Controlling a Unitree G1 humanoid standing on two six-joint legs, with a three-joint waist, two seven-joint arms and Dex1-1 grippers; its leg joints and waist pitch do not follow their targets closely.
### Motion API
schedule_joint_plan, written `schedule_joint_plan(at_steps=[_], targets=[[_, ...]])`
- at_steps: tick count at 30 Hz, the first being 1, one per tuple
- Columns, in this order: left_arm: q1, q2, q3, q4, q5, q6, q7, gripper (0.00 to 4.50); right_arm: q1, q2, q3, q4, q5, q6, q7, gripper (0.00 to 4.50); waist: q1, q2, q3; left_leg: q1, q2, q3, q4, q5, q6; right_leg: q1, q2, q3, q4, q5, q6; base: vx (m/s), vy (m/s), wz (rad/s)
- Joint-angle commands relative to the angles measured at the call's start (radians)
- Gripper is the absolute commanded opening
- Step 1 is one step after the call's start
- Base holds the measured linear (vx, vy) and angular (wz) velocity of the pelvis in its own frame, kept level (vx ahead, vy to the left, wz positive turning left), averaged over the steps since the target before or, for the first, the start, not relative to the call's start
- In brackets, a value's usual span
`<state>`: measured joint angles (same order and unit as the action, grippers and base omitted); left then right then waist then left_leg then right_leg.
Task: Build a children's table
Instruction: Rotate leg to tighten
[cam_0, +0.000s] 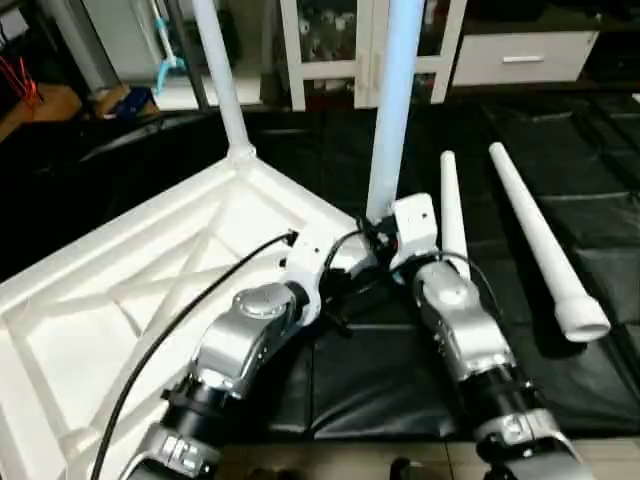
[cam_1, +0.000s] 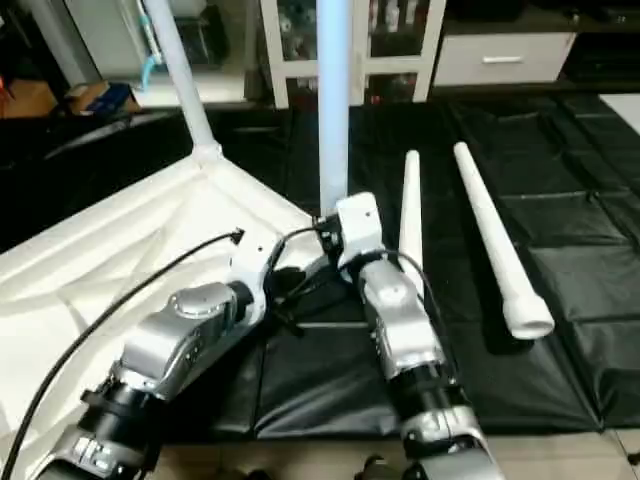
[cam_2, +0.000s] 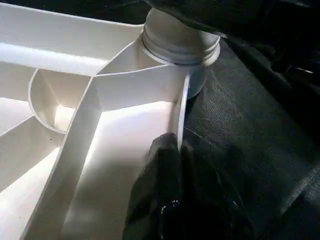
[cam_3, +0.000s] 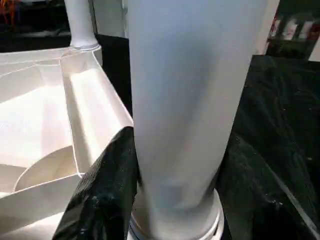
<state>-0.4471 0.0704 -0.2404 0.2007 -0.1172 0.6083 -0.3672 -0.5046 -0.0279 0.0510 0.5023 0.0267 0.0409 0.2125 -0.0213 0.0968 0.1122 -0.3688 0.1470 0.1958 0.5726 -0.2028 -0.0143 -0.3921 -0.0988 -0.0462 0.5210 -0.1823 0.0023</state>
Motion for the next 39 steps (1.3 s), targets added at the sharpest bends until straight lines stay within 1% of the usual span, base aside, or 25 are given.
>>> schedule_joint_plan(at_steps=[1, 2, 4, 6, 7, 8, 9, 10, 12, 13, 14, 15, 16, 17, 18, 19, 21, 22, 24, 25, 28, 31, 32, 35, 39], targets=[[-0.002, 0.027, 0.036, 0.019, 0.029, -0.011, 0.057, 0.00, 0.062, 0.025, 0.066, -0.065, 0.096, -0.016, 0.214, 2.23, -0.005, -0.015, -0.039, 0.034, 0.065, -0.055, -0.104, -0.588, -0.024, 0.000, -0.046, 0.014, -0.070, -0.530, -0.068, 0.000, 0.000, 0.00], [0.006, 0.041, 0.028, 0.009, 0.025, -0.011, 0.034, 0.00, 0.071, 0.009, 0.067, -0.094, 0.115, -0.022, 0.262, 2.44, -0.003, -0.018, -0.042, 0.030, 0.065, -0.053, -0.103, -0.564, -0.016, 0.003, -0.047, 0.018, -0.068, -0.516, -0.075, 0.000, 0.000, 0.00], [0.022, 0.070, -0.001, -0.013, 0.023, -0.016, -0.024, 0.00, 0.074, -0.015, 0.065, -0.124, 0.129, -0.017, 0.297, 2.58, 0.003, -0.019, -0.052, 0.009, 0.068, -0.048, -0.099, -0.428, 0.019, 0.015, -0.053, 0.030, -0.049, -0.384, -0.123, 0.000, 0.000, 0.00], [0.059, 0.134, -0.058, -0.072, 0.019, -0.019, -0.140, 0.00, 0.065, -0.057, 0.048, -0.154, 0.152, -0.013, 0.343, 2.85, 0.000, -0.021, -0.055, -0.008, 0.069, -0.049, -0.098, -0.349, 0.044, 0.028, -0.055, 0.030, -0.036, -0.305, -0.149, -0.001, -0.002, -0.10], [0.091, 0.183, -0.090, -0.121, 0.008, -0.006, -0.215, 0.00, 0.054, -0.089, 0.033, -0.173, 0.185, 0.015, 0.397, 2.85, -0.004, -0.015, -0.057, -0.019, 0.071, -0.048, -0.094, -0.290, 0.071, 0.033, -0.057, 0.025, -0.025, -0.244, -0.180, -0.003, -0.004, -0.20], [0.104, 0.203, -0.098, -0.141, 0.001, 0.000, -0.239, 0.00, 0.049, -0.109, 0.031, -0.181, 0.199, 0.033, 0.432, 2.85, -0.003, -0.017, -0.056, -0.015, 0.073, -0.047, -0.092, -0.298, 0.078, 0.031, -0.057, 0.026, -0.028, -0.259, -0.185, 0.000, 0.000, 0.00], [0.125, 0.235, -0.108, -0.171, -0.008, 0.009, -0.276, 0.00, 0.041, -0.142, 0.027, -0.195, 0.221, 0.061, 0.488, 2.93, 0.000, -0.017, -0.055, -0.002, 0.072, -0.040, -0.086, -0.331, 0.080, 0.016, -0.055, 0.031, -0.033, -0.308, -0.192, 0.081, -0.037, 0.03], [0.140, 0.260, -0.118, -0.192, -0.017, 0.013, -0.307, 0.00, 0.037, -0.176, 0.032, -0.206, 0.235, 0.089, 0.541, 2.93, 0.005, -0.019, -0.058, 0.006, 0.072, -0.036, -0.080, -0.313, 0.083, 0.013, -0.051, 0.034, -0.028, -0.282, -0.209, 0.081, -0.037, 0.03], [0.160, 0.299, -0.136, -0.224, -0.032, 0.019, -0.354, 0.00, 0.036, -0.225, 0.041, -0.219, 0.247, 0.116, 0.615, 3.07, 0.011, -0.016, -0.059, 0.012, 0.072, -0.028, -0.077, -0.282, 0.093, 0.006, -0.047, 0.036, -0.027, -0.240, -0.228, 0.080, -0.044, 0.17], [0.175, 0.329, -0.149, -0.251, -0.044, 0.023, -0.390, 0.00, 0.037, -0.261, 0.048, -0.228, 0.255, 0.123, 0.671, 3.19, 0.020, -0.016, -0.060, 0.022, 0.071, -0.018, -0.069, -0.248, 0.108, -0.001, -0.042, 0.038, -0.022, -0.193, -0.249, 0.069, -0.045, 0.21], [0.189, 0.356, -0.156, -0.277, -0.060, 0.030, -0.421, 0.00, 0.040, -0.298, 0.053, -0.234, 0.258, 0.119, 0.723, 3.19, 0.023, -0.017, -0.060, 0.021, 0.072, -0.016, -0.068, -0.233, 0.115, -0.002, -0.041, 0.040, -0.020, -0.183, -0.252, 0.073, -0.042, 0.22], [0.202, 0.384, -0.163, -0.304, -0.077, 0.037, -0.452, 0.00, 0.044, -0.332, 0.057, -0.242, 0.266, 0.124, 0.774, 3.19, 0.028, -0.018, -0.065, 0.018, 0.073, -0.017, -0.063, -0.184, 0.130, 0.006, -0.043, 0.038, -0.008, -0.137, -0.264, 0.000, 0.000, 0.00], [0.202, 0.384, -0.163, -0.304, -0.077, 0.037, -0.452, 0.00, 0.044, -0.332, 0.057, -0.242, 0.266, 0.124, 0.774, 3.19, 0.031, -0.016, -0.070, 0.012, 0.074, -0.019, -0.060, -0.144, 0.142, 0.014, -0.044, 0.036, 0.002, -0.095, -0.272, 0.086, -0.028, 0.10], [0.215, 0.413, -0.165, -0.331, -0.092, 0.042, -0.485, 0.00, 0.052, -0.375, 0.063, -0.252, 0.276, 0.128, 0.846, 3.19, 0.035, -0.011, -0.072, 0.011, 0.073, -0.018, -0.053, -0.076, 0.165, 0.012, -0.039, 0.034, 0.010, -0.025, -0.285, 0.081, -0.018, 0.03], [0.216, 0.416, -0.165, -0.333, -0.093, 0.042, -0.487, 0.00, 0.052, -0.379, 0.064, -0.253, 0.277, 0.127, 0.853, 3.19, 0.036, -0.016, -0.076, 0.012, 0.072, -0.018, -0.050, -0.046, 0.177, 0.014, -0.037, 0.033, 0.015, 0.009, -0.291, 0.108, -0.021, 0.03], [0.222, 0.434, -0.162, -0.350, -0.100, 0.048, -0.510, 0.00, 0.061, -0.420, 0.078, -0.255, 0.278, 0.109, 0.927, 3.19, 0.044, -0.017, -0.080, 0.007, 0.070, -0.020, -0.041, 0.038, 0.218, 0.017, -0.037, 0.031, 0.026, 0.086, -0.308, 0.061, -0.010, 0.02], [0.226, 0.446, -0.163, -0.364, -0.106, 0.057, -0.530, 0.00, 0.064, -0.444, 0.091, -0.249, 0.274, 0.092, 0.968, 3.19, 0.052, -0.019, -0.079, 0.005, 0.072, -0.019, -0.038, 0.047, 0.240, 0.018, -0.041, 0.032, 0.026, 0.071, -0.312, 0.000, 0.000, 0.00], [0.228, 0.453, -0.165, -0.371, -0.109, 0.063, -0.544, 0.00, 0.063, -0.452, 0.095, -0.246, 0.274, 0.086, 0.987, 3.19, 0.054, -0.019, -0.077, 0.005, 0.073, -0.019, -0.038, 0.039, 0.241, 0.018, -0.041, 0.031, 0.024, 0.049, -0.311, 0.000, 0.000, 0.00], [0.229, 0.462, -0.168, -0.380, -0.115, 0.070, -0.559, 0.00, 0.061, -0.460, 0.100, -0.242, 0.273, 0.081, 1.010, 3.19, 0.055, -0.021, -0.072, 0.004, 0.075, -0.019, -0.042, -0.005, 0.226, 0.020, -0.042, 0.031, 0.017, -0.033, -0.304, 0.000, 0.000, 0.00], [0.229, 0.464, -0.169, -0.381, -0.117, 0.071, -0.561, 0.00, 0.060, -0.462, 0.101, -0.242, 0.273, 0.079, 1.014, 3.19, 0.055, -0.020, -0.068, 0.006, 0.076, -0.020, -0.047, -0.049, 0.204, 0.018, -0.042, 0.032, 0.010, -0.100, -0.296, 0.000, 0.000, 0.00], [0.226, 0.477, -0.177, -0.391, -0.128, 0.078, -0.570, 0.00, 0.056, -0.466, 0.110, -0.234, 0.266, 0.055, 1.032, 3.19, 0.049, -0.019, -0.053, 0.012, 0.078, -0.023, -0.063, -0.239, 0.103, 0.011, -0.042, 0.038, -0.009, -0.312, -0.250, 0.000, 0.000, 0.00], [0.222, 0.480, -0.181, -0.396, -0.132, 0.082, -0.572, 0.00, 0.055, -0.462, 0.116, -0.227, 0.263, 0.039, 1.038, 3.19, 0.046, -0.021, -0.052, 0.015, 0.076, -0.026, -0.069, -0.298, 0.056, 0.008, -0.040, 0.041, -0.016, -0.371, -0.218, -0.017, -0.001, 0.01], [0.221, 0.480, -0.182, -0.396, -0.132, 0.083, -0.572, 0.00, 0.055, -0.462, 0.117, -0.226, 0.263, 0.037, 1.039, 3.19, 0.045, -0.021, -0.051, 0.014, 0.076, -0.027, -0.070, -0.300, 0.052, 0.008, -0.040, 0.041, -0.015, -0.369, -0.216, 0.000, 0.000, 0.00], [0.220, 0.480, -0.180, -0.399, -0.129, 0.087, -0.580, 0.00, 0.053, -0.465, 0.124, -0.206, 0.257, 0.027, 1.061, 2.86, 0.044, -0.020, -0.053, 0.013, 0.075, -0.027, -0.070, -0.303, 0.050, 0.008, -0.040, 0.042, -0.016, -0.355, -0.218, 0.000, 0.000, 0.00], [0.218, 0.485, -0.182, -0.401, -0.133, 0.091, -0.582, 0.00, 0.050, -0.480, 0.127, -0.196, 0.262, 0.040, 1.093, 2.74, 0.045, -0.021, -0.056, 0.010, 0.074, -0.027, -0.068, -0.271, 0.064, 0.012, -0.040, 0.041, -0.012, -0.310, -0.230, 0.000, 0.000, 0.00]])
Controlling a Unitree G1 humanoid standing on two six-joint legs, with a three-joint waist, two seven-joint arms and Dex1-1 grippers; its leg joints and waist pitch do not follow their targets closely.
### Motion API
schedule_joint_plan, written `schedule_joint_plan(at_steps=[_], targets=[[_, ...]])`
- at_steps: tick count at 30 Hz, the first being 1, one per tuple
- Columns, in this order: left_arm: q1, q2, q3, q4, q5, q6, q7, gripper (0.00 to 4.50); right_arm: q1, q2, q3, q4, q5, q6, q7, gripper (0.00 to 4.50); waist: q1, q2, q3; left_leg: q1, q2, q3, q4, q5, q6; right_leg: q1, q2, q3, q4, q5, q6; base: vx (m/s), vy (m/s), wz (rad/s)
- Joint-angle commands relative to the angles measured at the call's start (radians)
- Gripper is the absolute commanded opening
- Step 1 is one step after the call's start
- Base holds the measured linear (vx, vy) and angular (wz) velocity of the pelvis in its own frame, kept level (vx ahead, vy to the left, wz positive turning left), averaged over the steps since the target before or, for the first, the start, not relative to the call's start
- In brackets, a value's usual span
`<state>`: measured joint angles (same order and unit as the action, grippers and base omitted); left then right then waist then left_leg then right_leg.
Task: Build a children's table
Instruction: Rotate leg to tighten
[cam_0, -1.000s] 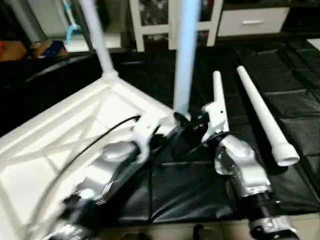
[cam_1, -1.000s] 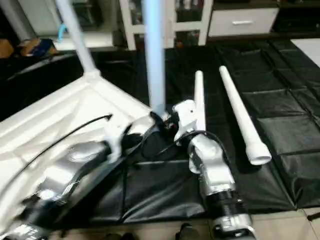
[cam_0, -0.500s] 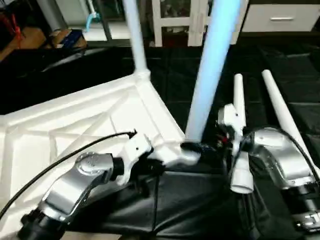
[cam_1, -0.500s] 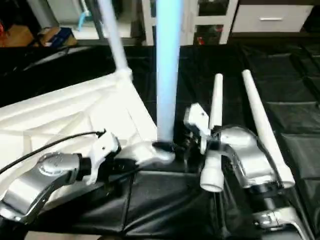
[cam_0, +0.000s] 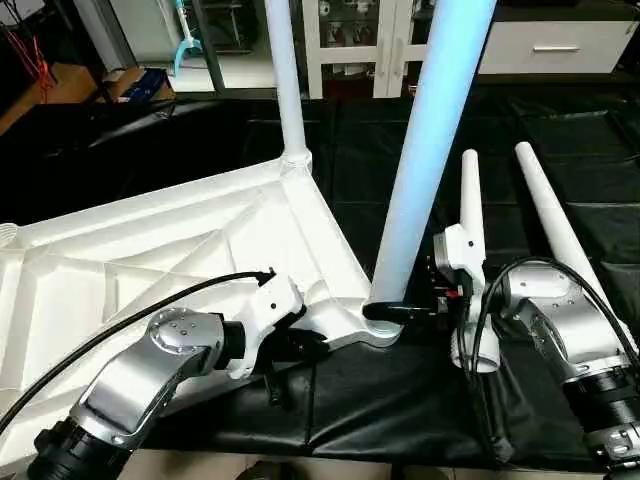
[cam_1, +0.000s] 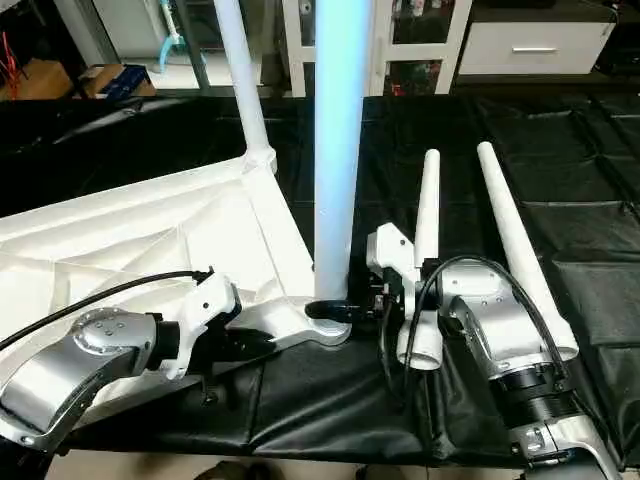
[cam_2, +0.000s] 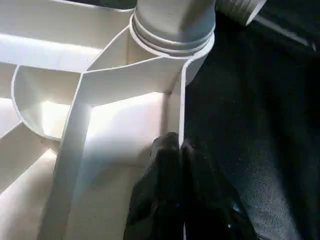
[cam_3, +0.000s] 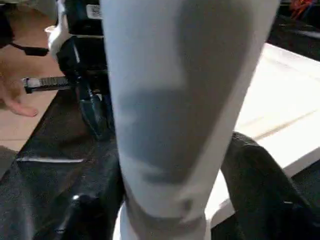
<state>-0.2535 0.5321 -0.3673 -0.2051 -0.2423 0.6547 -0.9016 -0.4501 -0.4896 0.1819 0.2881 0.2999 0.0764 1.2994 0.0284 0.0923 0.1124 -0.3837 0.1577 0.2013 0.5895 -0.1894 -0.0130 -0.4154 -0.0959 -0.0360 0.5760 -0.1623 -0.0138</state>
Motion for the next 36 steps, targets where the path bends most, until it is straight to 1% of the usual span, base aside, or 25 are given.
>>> schedule_joint_plan(at_steps=[1, 3, 4, 6, 8, 12, 15, 18, 19, 20, 21, 22, 23, 25, 26, 27, 28, 29, 30, 31, 32, 33, 34, 35, 36], targets=[[0.024, 0.024, -0.055, 0.005, -0.009, 0.045, -0.047, 0.00, -0.005, -0.020, -0.004, 0.019, -0.009, 0.009, 0.009, 2.63, -0.004, -0.016, -0.057, 0.024, 0.064, -0.032, -0.085, -0.278, 0.067, 0.036, -0.043, 0.031, -0.066, -0.321, -0.217, 0.000, 0.000, 0.00], [0.024, 0.025, -0.056, 0.005, -0.010, 0.046, -0.046, 0.00, -0.006, -0.021, -0.003, 0.020, -0.006, 0.017, 0.013, 2.44, -0.004, -0.017, -0.059, 0.021, 0.063, -0.031, -0.082, -0.251, 0.081, 0.038, -0.044, 0.031, -0.063, -0.292, -0.225, 0.000, 0.000, 0.00], [0.024, 0.026, -0.056, 0.005, -0.009, 0.046, -0.045, 0.00, -0.006, -0.021, -0.002, 0.021, 0.001, 0.031, 0.018, 2.31, -0.004, -0.017, -0.060, 0.020, 0.063, -0.031, -0.080, -0.229, 0.094, 0.039, -0.043, 0.030, -0.061, -0.270, -0.233, 0.000, 0.000, 0.00], [0.024, 0.025, -0.055, 0.005, -0.010, 0.046, -0.044, 0.00, -0.007, -0.022, -0.002, 0.025, 0.005, 0.035, 0.024, 2.22, -0.003, -0.017, -0.059, 0.021, 0.064, -0.030, -0.080, -0.224, 0.102, 0.038, -0.043, 0.030, -0.061, -0.270, -0.238, 0.000, 0.000, 0.00], [0.025, 0.024, -0.054, 0.006, -0.009, 0.047, -0.042, 0.00, -0.007, -0.021, -0.006, 0.030, 0.012, 0.046, 0.030, 1.99, -0.004, -0.018, -0.058, 0.020, 0.065, -0.030, -0.081, -0.231, 0.101, 0.038, -0.043, 0.030, -0.062, -0.285, -0.237, 0.000, 0.000, 0.00], [0.025, 0.022, -0.053, 0.009, -0.007, 0.047, -0.042, 0.00, -0.004, -0.023, -0.003, 0.033, 0.016, 0.062, 0.043, 1.92, -0.004, -0.017, -0.057, 0.022, 0.065, -0.032, -0.083, -0.253, 0.087, 0.037, -0.044, 0.030, -0.065, -0.324, -0.224, 0.000, 0.000, 0.00], [0.025, 0.014, -0.050, 0.013, -0.007, 0.046, -0.036, 0.00, 0.004, -0.020, -0.002, 0.037, 0.015, 0.068, 0.044, 1.91, -0.004, -0.018, -0.058, 0.021, 0.065, -0.032, -0.082, -0.248, 0.086, 0.038, -0.044, 0.030, -0.064, -0.318, -0.223, 0.000, 0.000, 0.00], [0.022, -0.005, -0.041, 0.026, -0.005, 0.044, -0.016, 0.00, 0.004, -0.003, -0.010, 0.059, 0.001, 0.055, 0.006, 1.91, -0.005, -0.017, -0.056, 0.022, 0.065, -0.032, -0.083, -0.257, 0.082, 0.036, -0.044, 0.030, -0.066, -0.326, -0.224, 0.000, 0.000, 0.00], [0.011, -0.039, -0.021, 0.061, 0.011, 0.038, 0.038, 0.00, 0.000, 0.023, -0.017, 0.103, -0.039, 0.022, -0.078, 1.91, -0.005, -0.016, -0.056, 0.022, 0.065, -0.032, -0.084, -0.265, 0.079, 0.035, -0.044, 0.030, -0.067, -0.335, -0.222, 0.000, 0.000, 0.00], [0.010, -0.043, -0.019, 0.065, 0.013, 0.037, 0.044, 0.00, 0.000, 0.026, -0.017, 0.108, -0.044, 0.019, -0.087, 1.91, -0.009, -0.016, -0.050, 0.023, 0.063, -0.029, -0.085, -0.294, 0.066, 0.030, -0.044, 0.030, -0.074, -0.377, -0.216, 0.000, 0.000, 0.00], [0.005, -0.056, -0.011, 0.079, 0.019, 0.034, 0.065, 0.00, -0.002, 0.035, -0.019, 0.125, -0.060, 0.007, -0.122, 1.91, -0.008, -0.017, -0.051, 0.025, 0.063, -0.031, -0.086, -0.311, 0.058, 0.032, -0.045, 0.030, -0.075, -0.402, -0.209, 0.000, 0.000, 0.00], [-0.005, -0.081, 0.007, 0.104, 0.029, 0.028, 0.105, 0.00, -0.003, 0.048, -0.020, 0.146, -0.079, 0.002, -0.167, 1.90, -0.010, -0.018, -0.048, 0.026, 0.062, -0.033, -0.088, -0.341, 0.040, 0.026, -0.043, 0.030, -0.079, -0.445, -0.192, 0.000, 0.000, 0.00], [-0.020, -0.117, 0.031, 0.138, 0.040, 0.021, 0.159, 0.00, -0.002, 0.072, -0.022, 0.170, -0.101, 0.009, -0.236, 1.90, -0.011, -0.020, -0.046, 0.028, 0.062, -0.033, -0.089, -0.358, 0.033, 0.026, -0.043, 0.029, -0.081, -0.468, -0.184, 0.000, 0.000, 0.00], [-0.036, -0.154, 0.054, 0.169, 0.049, 0.017, 0.213, 0.00, 0.001, 0.099, -0.025, 0.185, -0.118, 0.023, -0.308, 1.89, -0.018, -0.021, -0.038, 0.031, 0.059, -0.040, -0.093, -0.432, 0.002, 0.021, -0.046, 0.026, -0.092, -0.590, -0.136, -0.052, 0.002, -0.01], [-0.044, -0.175, 0.065, 0.184, 0.051, 0.017, 0.240, 0.00, 0.003, 0.115, -0.025, 0.189, -0.130, 0.029, -0.352, 1.89, -0.022, -0.023, -0.038, 0.033, 0.057, -0.043, -0.093, -0.452, -0.004, 0.019, -0.046, 0.024, -0.095, -0.622, -0.121, -0.055, 0.005, -0.03], [-0.050, -0.189, 0.070, 0.192, 0.052, 0.019, 0.255, 0.00, 0.004, 0.127, -0.027, 0.192, -0.137, 0.036, -0.383, 1.89, -0.025, -0.022, -0.036, 0.034, 0.056, -0.045, -0.094, -0.473, -0.010, 0.016, -0.046, 0.023, -0.098, -0.654, -0.106, -0.057, 0.008, -0.04], [-0.062, -0.222, 0.085, 0.213, 0.056, 0.025, 0.296, 0.00, 0.006, 0.157, -0.033, 0.199, -0.151, 0.055, -0.460, 1.89, -0.036, -0.022, -0.027, 0.041, 0.054, -0.052, -0.096, -0.545, -0.030, 0.008, -0.043, 0.015, -0.109, -0.730, -0.068, -0.057, 0.008, -0.04], [-0.063, -0.224, 0.086, 0.214, 0.057, 0.025, 0.297, 0.00, 0.006, 0.158, -0.034, 0.200, -0.152, 0.055, -0.463, 1.89, -0.040, -0.017, -0.025, 0.043, 0.053, -0.057, -0.098, -0.578, -0.039, 0.008, -0.042, 0.009, -0.111, -0.745, -0.058, -0.062, 0.015, -0.08], [-0.082, -0.273, 0.106, 0.252, 0.070, 0.023, 0.362, 0.00, 0.001, 0.207, -0.051, 0.221, -0.179, 0.064, -0.594, 1.88, -0.049, -0.016, -0.022, 0.045, 0.052, -0.065, -0.104, -0.641, -0.051, 0.012, -0.039, -0.006, -0.118, -0.767, -0.031, -0.072, 0.024, -0.12], [-0.105, -0.329, 0.129, 0.300, 0.083, 0.009, 0.436, 0.00, -0.006, 0.261, -0.069, 0.246, -0.210, 0.064, -0.736, 1.88, -0.064, -0.006, -0.016, 0.056, 0.052, -0.071, -0.115, -0.722, -0.066, 0.011, -0.027, -0.031, -0.131, -0.758, -0.010, -0.072, 0.024, -0.12], [-0.108, -0.335, 0.132, 0.306, 0.085, 0.006, 0.445, 0.00, -0.007, 0.267, -0.070, 0.249, -0.214, 0.064, -0.753, 1.88, -0.070, 0.000, -0.011, 0.059, 0.055, -0.074, -0.125, -0.763, -0.073, 0.014, -0.017, -0.044, -0.135, -0.728, -0.007, -0.070, 0.032, -0.11], [-0.125, -0.382, 0.154, 0.347, 0.088, -0.017, 0.501, 0.00, -0.011, 0.307, -0.078, 0.263, -0.239, 0.056, -0.855, 1.88, -0.077, 0.007, -0.012, 0.038, 0.070, -0.084, -0.162, -0.844, -0.084, 0.061, -0.006, -0.069, -0.092, -0.584, -0.018, -0.113, 0.041, -0.09], [-0.128, -0.388, 0.157, 0.353, 0.088, -0.020, 0.508, 0.00, -0.012, 0.312, -0.079, 0.265, -0.242, 0.054, -0.867, 1.88, -0.043, 0.025, -0.003, -0.039, 0.107, -0.065, -0.254, -0.924, -0.091, 0.135, 0.004, -0.060, 0.082, -0.354, -0.049, -0.113, 0.041, -0.09], [-0.130, -0.395, 0.161, 0.360, 0.088, -0.024, 0.516, 0.00, -0.012, 0.318, -0.080, 0.267, -0.248, 0.049, -0.888, 1.88, 0.002, 0.018, -0.015, -0.057, 0.114, -0.042, -0.263, -0.922, -0.073, 0.146, 0.004, -0.043, 0.126, -0.242, -0.041, -0.114, 0.006, 0.15], [-0.146, -0.428, 0.173, 0.398, 0.093, -0.052, 0.556, 0.00, -0.013, 0.358, -0.087, 0.279, -0.271, 0.020, -0.985, 1.88, -0.021, -0.031, -0.035, 0.033, 0.069, -0.001, -0.200, -0.716, -0.051, 0.075, -0.009, 0.016, 0.065, -0.383, -0.022, 0.019, -0.108, 0.22]])
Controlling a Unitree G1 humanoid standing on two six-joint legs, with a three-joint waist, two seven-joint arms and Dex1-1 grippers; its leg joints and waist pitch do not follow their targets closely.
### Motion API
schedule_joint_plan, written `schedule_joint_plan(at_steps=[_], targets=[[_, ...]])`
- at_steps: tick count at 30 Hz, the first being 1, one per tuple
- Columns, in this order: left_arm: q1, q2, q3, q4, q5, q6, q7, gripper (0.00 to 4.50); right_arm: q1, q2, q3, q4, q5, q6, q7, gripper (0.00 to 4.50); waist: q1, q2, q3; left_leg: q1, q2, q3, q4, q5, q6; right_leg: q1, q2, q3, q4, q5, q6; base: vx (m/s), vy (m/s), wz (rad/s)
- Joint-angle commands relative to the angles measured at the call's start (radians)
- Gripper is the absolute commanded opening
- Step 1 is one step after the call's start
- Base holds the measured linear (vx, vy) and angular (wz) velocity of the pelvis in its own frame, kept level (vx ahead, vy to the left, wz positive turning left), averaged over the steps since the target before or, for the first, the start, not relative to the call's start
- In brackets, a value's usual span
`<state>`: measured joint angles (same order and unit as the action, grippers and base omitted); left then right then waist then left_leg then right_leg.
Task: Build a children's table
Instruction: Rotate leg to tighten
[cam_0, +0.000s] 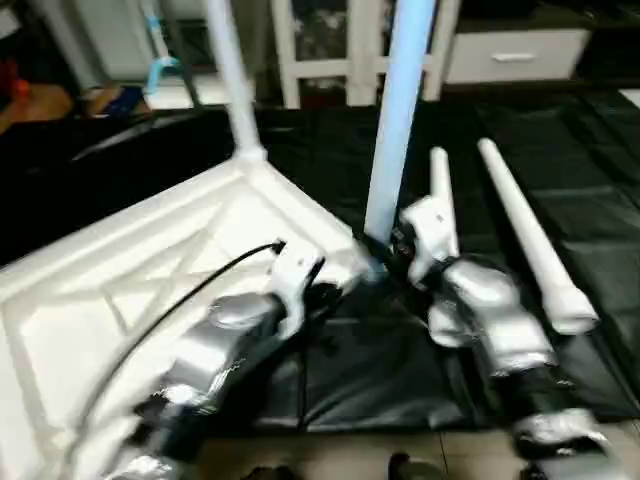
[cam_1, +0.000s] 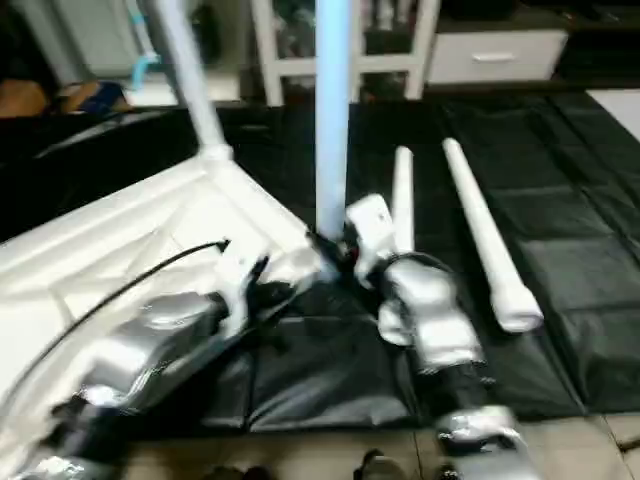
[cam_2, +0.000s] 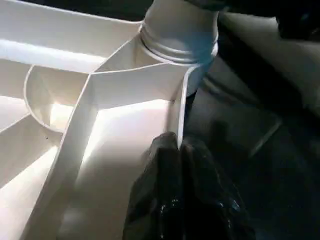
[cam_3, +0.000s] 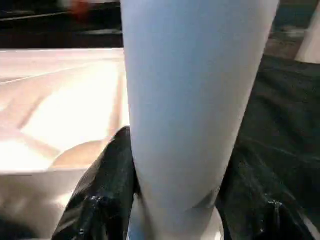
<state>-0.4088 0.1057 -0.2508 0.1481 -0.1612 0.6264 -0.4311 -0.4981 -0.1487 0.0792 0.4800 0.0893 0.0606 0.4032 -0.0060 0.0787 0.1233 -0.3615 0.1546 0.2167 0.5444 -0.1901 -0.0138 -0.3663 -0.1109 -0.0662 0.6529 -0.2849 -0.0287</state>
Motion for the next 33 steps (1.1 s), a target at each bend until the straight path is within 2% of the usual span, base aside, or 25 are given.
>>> schedule_joint_plan(at_steps=[1, 2, 3, 4, 5, 6, 7, 8, 9, 11, 13, 14, 15, 16, 17, 18, 19, 20, 21, 22, 24, 26, 28, 30, 33], targets=[[0.001, -0.014, 0.058, 0.063, 0.019, -0.039, 0.102, 0.00, 0.036, 0.038, 0.019, 0.091, -0.067, 0.023, -0.115, 1.88, 0.024, -0.068, -0.046, 0.105, 0.004, -0.050, 0.078, -0.334, -0.022, -0.102, -0.095, 0.085, -0.237, -0.873, 0.051, 0.019, -0.108, 0.22], [-0.006, -0.024, 0.061, 0.075, 0.021, -0.049, 0.113, 0.00, 0.039, 0.057, 0.021, 0.092, -0.073, 0.005, -0.141, 1.88, 0.031, -0.045, -0.051, 0.047, -0.008, -0.083, 0.080, -0.131, 0.021, -0.051, -0.122, 0.136, -0.231, -0.917, 0.028, 0.107, -0.094, -0.17], [-0.010, -0.029, 0.061, 0.081, 0.024, -0.055, 0.120, 0.00, 0.040, 0.075, 0.022, 0.090, -0.069, -0.007, -0.146, 1.88, 0.036, -0.039, -0.043, -0.069, -0.001, -0.124, 0.040, -0.004, 0.030, 0.054, -0.117, 0.104, -0.169, -0.748, 0.001, 0.099, 0.021, -0.29], [-0.014, -0.032, 0.060, 0.083, 0.026, -0.057, 0.122, 0.00, 0.041, 0.090, 0.022, 0.087, -0.059, -0.016, -0.140, 1.88, 0.046, -0.014, -0.072, -0.025, 0.039, -0.123, -0.018, -0.015, 0.011, 0.014, -0.046, 0.066, -0.130, -0.383, -0.049, 0.099, 0.021, -0.29], [-0.014, -0.032, 0.060, 0.083, 0.026, -0.057, 0.122, 0.00, 0.041, 0.090, 0.022, 0.087, -0.059, -0.016, -0.140, 1.88, 0.046, -0.014, -0.072, -0.025, 0.039, -0.123, -0.018, -0.015, 0.011, 0.014, -0.046, 0.066, -0.130, -0.383, -0.049, 0.000, 0.000, 0.00], [-0.015, -0.029, 0.059, 0.081, 0.030, -0.054, 0.116, 0.00, 0.040, 0.103, 0.022, 0.079, -0.040, -0.033, -0.109, 1.88, 0.026, 0.005, -0.075, 0.000, 0.056, -0.114, -0.025, -0.110, 0.026, -0.002, -0.012, 0.058, -0.104, -0.042, -0.177, 0.000, 0.000, 0.00], [-0.015, -0.018, 0.055, 0.076, 0.039, -0.052, 0.104, 0.00, 0.038, 0.119, 0.020, 0.062, -0.007, -0.053, -0.053, 1.88, 0.014, -0.005, -0.057, -0.021, 0.054, -0.108, -0.041, -0.205, 0.038, 0.008, -0.018, 0.058, -0.115, -0.091, -0.189, 0.000, 0.000, 0.00], [-0.014, -0.012, 0.054, 0.074, 0.043, -0.051, 0.099, 0.00, 0.039, 0.123, 0.018, 0.053, 0.005, -0.059, -0.033, 1.88, 0.012, 0.008, -0.068, -0.012, 0.053, -0.103, -0.040, -0.295, 0.028, 0.011, -0.026, 0.060, -0.120, -0.156, -0.204, 0.000, 0.000, 0.00], [-0.013, -0.007, 0.052, 0.074, 0.047, -0.051, 0.096, 0.00, 0.039, 0.125, 0.017, 0.044, 0.013, -0.068, -0.022, 1.88, 0.006, 0.005, -0.068, -0.012, 0.054, -0.099, -0.041, -0.299, 0.029, 0.009, -0.025, 0.061, -0.126, -0.140, -0.211, 0.000, 0.000, 0.00], [-0.004, 0.016, 0.045, 0.065, 0.052, -0.055, 0.073, 0.00, 0.046, 0.117, 0.016, -0.005, 0.070, -0.079, 0.066, 1.88, 0.004, 0.003, -0.071, -0.015, 0.056, -0.091, -0.043, -0.270, 0.053, 0.015, -0.027, 0.059, -0.128, -0.099, -0.213, 0.000, 0.000, 0.00], [0.002, 0.034, 0.036, 0.056, 0.053, -0.055, 0.050, 0.00, 0.048, 0.104, 0.019, -0.029, 0.088, -0.079, 0.105, 2.44, 0.004, 0.003, -0.072, -0.024, 0.058, -0.084, -0.040, -0.211, 0.079, 0.017, -0.031, 0.059, -0.125, -0.059, -0.215, 0.000, 0.000, 0.00], [0.014, 0.065, 0.015, 0.037, 0.053, -0.056, 0.006, 0.00, 0.046, 0.085, 0.018, -0.051, 0.098, -0.085, 0.131, 2.58, 0.005, 0.003, -0.072, -0.025, 0.058, -0.083, -0.040, -0.201, 0.084, 0.018, -0.032, 0.057, -0.125, -0.053, -0.215, 0.000, 0.000, 0.00], [0.021, 0.077, 0.006, 0.025, 0.051, -0.054, -0.013, 0.00, 0.045, 0.077, 0.017, -0.058, 0.102, -0.082, 0.143, 2.58, 0.004, -0.002, -0.073, -0.028, 0.059, -0.082, -0.038, -0.190, 0.097, 0.020, -0.034, 0.057, -0.123, -0.043, -0.215, 0.000, 0.000, 0.00], [0.041, 0.107, -0.014, -0.011, 0.040, -0.040, -0.058, 0.00, 0.040, 0.057, 0.012, -0.074, 0.112, -0.075, 0.175, 2.72, 0.003, -0.001, -0.075, -0.028, 0.058, -0.080, -0.036, -0.170, 0.106, 0.020, -0.033, 0.057, -0.122, -0.031, -0.215, 0.000, 0.000, 0.00], [0.056, 0.127, -0.025, -0.037, 0.032, -0.025, -0.087, 0.00, 0.037, 0.042, 0.010, -0.086, 0.119, -0.071, 0.198, 2.85, 0.002, 0.000, -0.078, -0.027, 0.059, -0.081, -0.033, -0.149, 0.112, 0.022, -0.034, 0.057, -0.117, -0.003, -0.221, 0.000, 0.000, 0.00], [0.063, 0.136, -0.029, -0.048, 0.028, -0.019, -0.099, 0.00, 0.036, 0.036, 0.008, -0.091, 0.122, -0.068, 0.208, 2.85, -0.001, 0.002, -0.082, -0.030, 0.059, -0.081, -0.028, -0.091, 0.127, 0.025, -0.031, 0.054, -0.107, 0.071, -0.234, 0.000, 0.000, 0.00], [0.099, 0.188, -0.048, -0.105, 0.005, -0.003, -0.166, 0.00, 0.030, -0.008, 0.010, -0.124, 0.164, -0.019, 0.310, 2.95, -0.003, 0.001, -0.082, -0.029, 0.058, -0.079, -0.024, -0.067, 0.140, 0.023, -0.029, 0.054, -0.105, 0.110, -0.241, 0.000, 0.000, 0.00], [0.115, 0.213, -0.055, -0.131, -0.007, 0.008, -0.197, 0.00, 0.027, -0.034, 0.014, -0.137, 0.178, 0.005, 0.360, 2.95, -0.003, -0.001, -0.089, -0.033, 0.056, -0.080, -0.015, 0.000, 0.171, 0.029, -0.029, 0.053, -0.092, 0.209, -0.255, 0.000, 0.000, 0.00], [0.116, 0.215, -0.055, -0.132, -0.008, 0.009, -0.199, 0.00, 0.027, -0.037, 0.014, -0.138, 0.178, 0.007, 0.363, 3.04, -0.003, 0.003, -0.095, -0.029, 0.056, -0.079, -0.004, 0.071, 0.208, 0.023, -0.027, 0.051, -0.082, 0.299, -0.270, 0.000, 0.000, 0.00], [0.143, 0.267, -0.076, -0.177, -0.029, 0.017, -0.266, 0.00, 0.023, -0.095, 0.032, -0.152, 0.181, 0.039, 0.445, 3.24, -0.001, 0.000, -0.094, -0.031, 0.056, -0.079, 0.002, 0.120, 0.238, 0.021, -0.024, 0.049, -0.075, 0.347, -0.283, 0.000, 0.000, 0.00], [0.157, 0.293, -0.082, -0.199, -0.040, 0.023, -0.295, 0.00, 0.023, -0.133, 0.048, -0.155, 0.172, 0.047, 0.493, 3.30, 0.002, -0.001, -0.088, -0.027, 0.058, -0.077, 0.003, 0.106, 0.257, 0.016, -0.024, 0.045, -0.078, 0.303, -0.292, 0.000, 0.000, 0.00], [0.182, 0.342, -0.091, -0.242, -0.066, 0.024, -0.357, 0.00, 0.030, -0.214, 0.086, -0.158, 0.154, 0.056, 0.608, 3.30, 0.008, -0.003, -0.084, -0.024, 0.063, -0.075, 0.000, 0.054, 0.251, 0.014, -0.027, 0.045, -0.085, 0.212, -0.297, 0.000, 0.000, 0.00], [0.196, 0.371, -0.094, -0.272, -0.087, 0.024, -0.400, 0.00, 0.039, -0.265, 0.112, -0.158, 0.145, 0.052, 0.692, 3.30, 0.017, -0.004, -0.076, -0.018, 0.068, -0.071, -0.009, -0.025, 0.218, 0.009, -0.026, 0.050, -0.095, 0.100, -0.290, 0.000, 0.000, 0.00], [0.201, 0.386, -0.098, -0.284, -0.095, 0.026, -0.422, 0.00, 0.042, -0.282, 0.120, -0.151, 0.141, 0.042, 0.722, 3.30, 0.021, -0.003, -0.074, -0.013, 0.070, -0.065, -0.014, -0.068, 0.192, 0.007, -0.027, 0.052, -0.099, 0.056, -0.289, 0.000, 0.000, 0.00], [0.205, 0.410, -0.106, -0.299, -0.096, 0.032, -0.455, 0.00, 0.042, -0.294, 0.119, -0.143, 0.143, 0.028, 0.751, 3.30, 0.019, -0.003, -0.074, -0.013, 0.070, -0.061, -0.019, -0.097, 0.153, 0.008, -0.027, 0.055, -0.099, 0.034, -0.279, 0.000, 0.000, 0.00]])
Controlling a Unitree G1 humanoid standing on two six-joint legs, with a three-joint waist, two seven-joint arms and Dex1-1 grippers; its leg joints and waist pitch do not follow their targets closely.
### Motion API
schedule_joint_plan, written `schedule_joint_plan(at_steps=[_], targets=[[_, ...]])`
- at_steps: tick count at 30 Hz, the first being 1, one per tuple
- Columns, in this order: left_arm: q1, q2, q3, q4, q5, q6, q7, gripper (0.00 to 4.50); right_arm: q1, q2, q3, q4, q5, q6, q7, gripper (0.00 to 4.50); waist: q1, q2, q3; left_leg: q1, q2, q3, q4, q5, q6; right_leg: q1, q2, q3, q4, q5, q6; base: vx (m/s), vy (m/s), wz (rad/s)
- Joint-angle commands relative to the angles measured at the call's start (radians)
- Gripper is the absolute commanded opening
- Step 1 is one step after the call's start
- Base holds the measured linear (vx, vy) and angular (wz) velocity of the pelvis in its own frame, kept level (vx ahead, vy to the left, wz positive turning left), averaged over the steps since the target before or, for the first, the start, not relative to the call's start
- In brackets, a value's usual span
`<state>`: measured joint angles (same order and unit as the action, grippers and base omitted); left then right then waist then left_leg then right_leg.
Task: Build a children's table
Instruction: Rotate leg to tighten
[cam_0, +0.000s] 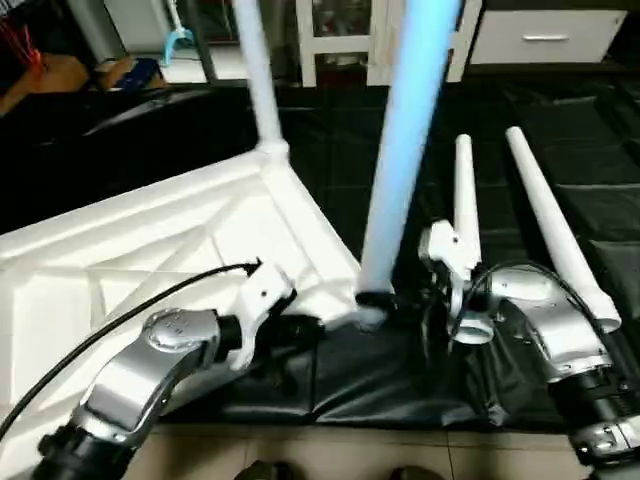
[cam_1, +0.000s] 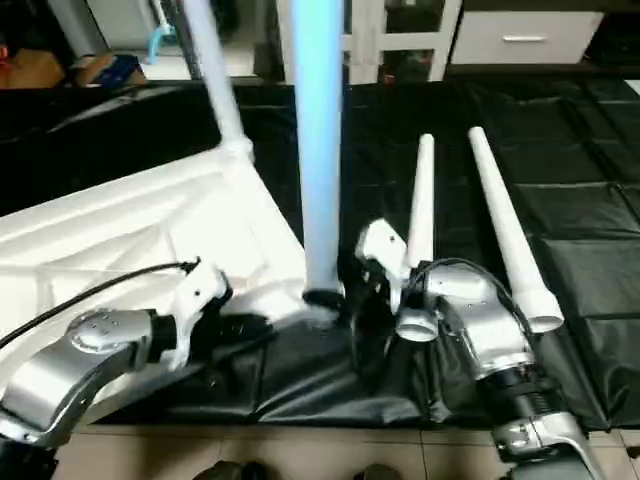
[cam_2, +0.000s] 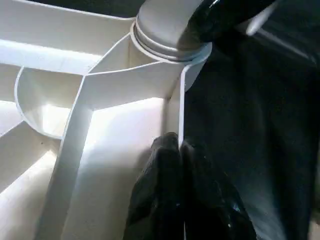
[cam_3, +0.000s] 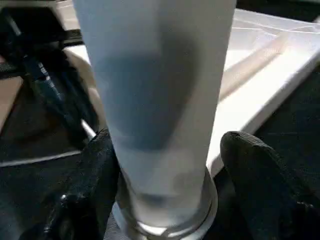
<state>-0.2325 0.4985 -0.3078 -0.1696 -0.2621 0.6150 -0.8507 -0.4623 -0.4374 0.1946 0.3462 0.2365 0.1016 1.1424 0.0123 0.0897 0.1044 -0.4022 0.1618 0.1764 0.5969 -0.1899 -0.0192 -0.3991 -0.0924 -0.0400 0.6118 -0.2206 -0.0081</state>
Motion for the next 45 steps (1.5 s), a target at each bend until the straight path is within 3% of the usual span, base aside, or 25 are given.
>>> schedule_joint_plan(at_steps=[1, 6, 10, 15, 19, 30, 32, 35, 37, 40, 43, 44, 45], targets=[[0.028, 0.021, -0.051, 0.020, 0.007, 0.041, -0.040, 0.00, 0.005, -0.003, 0.001, -0.005, 0.001, -0.013, 0.016, 3.30, 0.001, -0.012, -0.054, 0.028, 0.063, -0.020, -0.072, -0.102, 0.150, 0.040, -0.046, 0.029, -0.059, -0.031, -0.296, 0.000, 0.000, 0.00], [0.024, 0.023, -0.054, 0.018, 0.005, 0.044, -0.040, 0.00, 0.004, -0.007, 0.006, 0.002, 0.011, -0.004, 0.037, 3.30, 0.002, -0.014, -0.058, 0.029, 0.061, -0.018, -0.070, -0.105, 0.139, 0.040, -0.047, 0.032, -0.058, -0.011, -0.294, 0.000, 0.000, 0.00], [0.020, 0.026, -0.057, 0.014, 0.000, 0.048, -0.045, 0.00, 0.008, -0.011, 0.023, 0.012, 0.007, -0.018, 0.061, 3.30, 0.003, -0.016, -0.062, 0.024, 0.058, -0.018, -0.064, -0.060, 0.162, 0.044, -0.048, 0.031, -0.053, 0.045, -0.301, 0.000, 0.000, 0.00], [0.019, 0.027, -0.058, 0.012, 0.000, 0.051, -0.050, 0.00, 0.010, -0.007, 0.032, 0.031, -0.015, -0.034, 0.074, 2.85, 0.007, -0.016, -0.064, 0.024, 0.059, -0.018, -0.060, -0.035, 0.183, 0.043, -0.047, 0.029, -0.050, 0.060, -0.307, 0.000, 0.000, 0.00], [0.018, 0.025, -0.058, 0.012, 0.001, 0.054, -0.053, 0.00, 0.013, -0.010, 0.037, 0.040, -0.026, -0.037, 0.078, 2.45, 0.007, -0.014, -0.062, 0.026, 0.059, -0.018, -0.061, -0.045, 0.180, 0.043, -0.047, 0.028, -0.052, 0.041, -0.307, 0.000, 0.000, 0.00], [0.010, 0.011, -0.060, 0.020, -0.001, 0.058, -0.042, 0.00, 0.004, 0.007, 0.020, 0.092, -0.053, -0.043, 0.015, 2.16, 0.008, -0.015, -0.062, 0.026, 0.060, -0.018, -0.062, -0.060, 0.170, 0.043, -0.046, 0.028, -0.052, 0.036, -0.310, 0.000, 0.000, 0.00], [0.006, 0.000, -0.055, 0.027, 0.000, 0.060, -0.029, 0.00, -0.002, 0.021, 0.012, 0.106, -0.061, -0.038, -0.022, 2.15, 0.006, -0.013, -0.058, 0.027, 0.060, -0.017, -0.066, -0.089, 0.159, 0.041, -0.046, 0.029, -0.056, 0.002, -0.308, 0.000, 0.000, 0.00], [-0.030, -0.070, -0.029, 0.086, 0.034, 0.076, 0.080, 0.00, -0.011, 0.082, -0.007, 0.138, -0.088, 0.002, -0.177, 2.13, 0.000, -0.015, -0.047, 0.029, 0.062, -0.018, -0.080, -0.196, 0.104, 0.038, -0.045, 0.031, -0.068, -0.128, -0.287, 0.000, 0.000, 0.00], [-0.058, -0.128, -0.008, 0.130, 0.054, 0.089, 0.164, 0.00, -0.011, 0.131, -0.021, 0.151, -0.104, 0.040, -0.296, 2.12, -0.009, -0.016, -0.032, 0.043, 0.059, -0.021, -0.093, -0.359, 0.010, 0.029, -0.049, 0.033, -0.088, -0.363, -0.233, -0.058, 0.005, 0.00], [-0.085, -0.187, 0.014, 0.174, 0.070, 0.102, 0.244, 0.00, -0.003, 0.182, -0.035, 0.154, -0.120, 0.074, -0.415, 2.11, -0.016, -0.018, -0.033, 0.041, 0.058, -0.034, -0.103, -0.439, -0.047, 0.026, -0.051, 0.035, -0.098, -0.450, -0.161, -0.022, 0.004, -0.01], [-0.118, -0.263, 0.048, 0.230, 0.090, 0.106, 0.349, 0.00, 0.012, 0.248, -0.055, 0.162, -0.157, 0.089, -0.586, 2.10, -0.018, -0.016, -0.030, 0.048, 0.054, -0.033, -0.104, -0.473, -0.060, 0.012, -0.049, 0.037, -0.108, -0.469, -0.137, 0.000, 0.000, 0.00], [-0.150, -0.323, 0.072, 0.282, 0.102, 0.088, 0.428, 0.00, 0.021, 0.307, -0.073, 0.174, -0.179, 0.090, -0.714, 2.10, -0.022, -0.017, -0.029, 0.047, 0.053, -0.032, -0.105, -0.482, -0.062, 0.010, -0.049, 0.038, -0.110, -0.483, -0.132, 0.000, 0.000, 0.00], [-0.150, -0.323, 0.072, 0.282, 0.102, 0.088, 0.428, 0.00, 0.021, 0.307, -0.073, 0.174, -0.179, 0.090, -0.714, 2.10, -0.024, -0.017, -0.030, 0.047, 0.051, -0.035, -0.107, -0.487, -0.067, 0.012, -0.051, 0.035, -0.115, -0.501, -0.117, 0.000, 0.000, 0.00]])
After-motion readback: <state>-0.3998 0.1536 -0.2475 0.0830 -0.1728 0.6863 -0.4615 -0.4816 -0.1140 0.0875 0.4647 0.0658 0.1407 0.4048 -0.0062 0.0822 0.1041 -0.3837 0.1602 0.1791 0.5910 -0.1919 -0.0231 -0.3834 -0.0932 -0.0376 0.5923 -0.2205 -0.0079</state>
